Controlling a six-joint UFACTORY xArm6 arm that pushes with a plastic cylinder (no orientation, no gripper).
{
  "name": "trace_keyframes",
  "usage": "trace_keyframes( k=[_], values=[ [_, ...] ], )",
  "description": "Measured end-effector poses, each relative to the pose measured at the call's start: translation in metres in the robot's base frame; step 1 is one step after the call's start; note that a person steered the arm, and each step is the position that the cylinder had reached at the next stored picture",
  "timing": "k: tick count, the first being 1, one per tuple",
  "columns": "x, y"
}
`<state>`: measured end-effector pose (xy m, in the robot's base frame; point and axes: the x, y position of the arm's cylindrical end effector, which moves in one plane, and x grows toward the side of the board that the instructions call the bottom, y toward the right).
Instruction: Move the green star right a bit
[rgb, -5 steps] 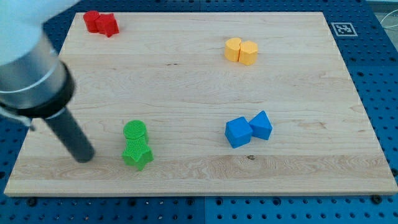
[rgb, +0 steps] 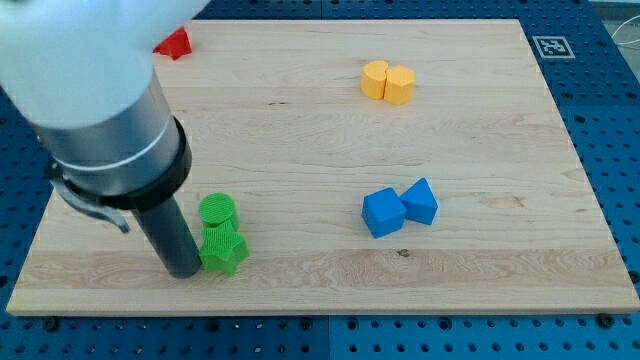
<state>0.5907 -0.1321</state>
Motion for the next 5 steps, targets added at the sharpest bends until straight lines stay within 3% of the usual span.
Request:
trace_keyframes(
  k=[3,5],
  values=[
    [0.016,0.03],
    [-0.016,0.017]
  ],
)
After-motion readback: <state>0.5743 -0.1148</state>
